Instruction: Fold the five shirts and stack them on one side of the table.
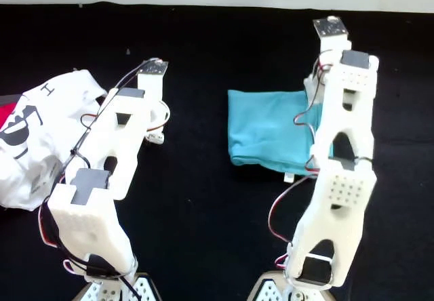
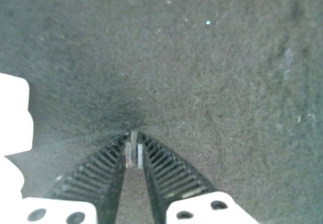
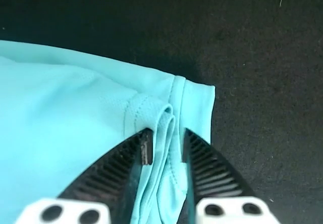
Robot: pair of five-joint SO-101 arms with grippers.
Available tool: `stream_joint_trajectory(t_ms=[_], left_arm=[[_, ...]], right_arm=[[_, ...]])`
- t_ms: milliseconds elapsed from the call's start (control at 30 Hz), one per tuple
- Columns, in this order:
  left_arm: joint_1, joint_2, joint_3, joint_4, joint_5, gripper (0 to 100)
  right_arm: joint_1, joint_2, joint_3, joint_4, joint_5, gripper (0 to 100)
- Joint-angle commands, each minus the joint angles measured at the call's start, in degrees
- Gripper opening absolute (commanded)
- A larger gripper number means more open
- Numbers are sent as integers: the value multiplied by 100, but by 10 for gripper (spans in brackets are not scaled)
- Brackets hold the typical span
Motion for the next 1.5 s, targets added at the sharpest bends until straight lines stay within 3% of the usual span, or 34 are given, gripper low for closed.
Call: stream_joint_trajectory(t_ms=[0,267,400,767,933,1100,1467], left_arm=[[-4,48,-101,9,-53,9],[-4,48,-101,9,-53,9],[-4,48,-101,9,-53,9],[-4,48,-101,9,-53,9],[-4,48,-101,9,-53,9],[-4,48,-101,9,-53,9],[-4,48,-101,9,-53,9]], right_arm=[[-48,470,-1367,462,-53,130],[-40,1516,-2448,637,-44,122],[84,1552,-2818,602,-35,0],[558,1596,-3468,611,220,5],[400,1534,-3521,1007,264,25],[-92,1464,-3758,1754,35,153],[-400,2062,-3741,1455,-193,156]])
